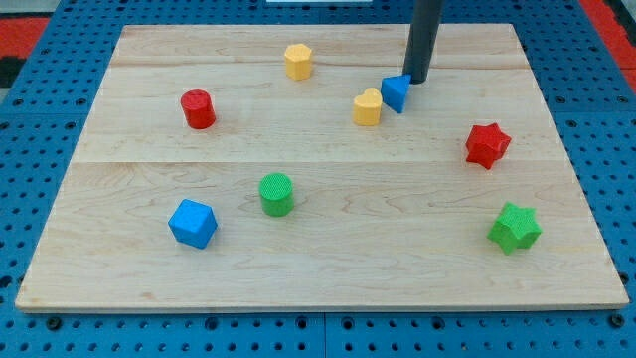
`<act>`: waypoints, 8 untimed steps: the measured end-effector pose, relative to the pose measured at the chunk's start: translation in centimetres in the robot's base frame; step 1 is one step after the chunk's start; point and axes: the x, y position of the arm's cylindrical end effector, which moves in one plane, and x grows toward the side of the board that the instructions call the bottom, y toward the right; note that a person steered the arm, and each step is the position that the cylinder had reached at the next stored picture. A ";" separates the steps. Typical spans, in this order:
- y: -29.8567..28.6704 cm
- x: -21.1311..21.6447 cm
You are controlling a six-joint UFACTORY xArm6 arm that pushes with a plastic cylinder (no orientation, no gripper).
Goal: Push the yellow hexagon towards the yellow heart
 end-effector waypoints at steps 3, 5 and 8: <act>-3.1 1.0; -7.4 -9.7; -16.8 -5.2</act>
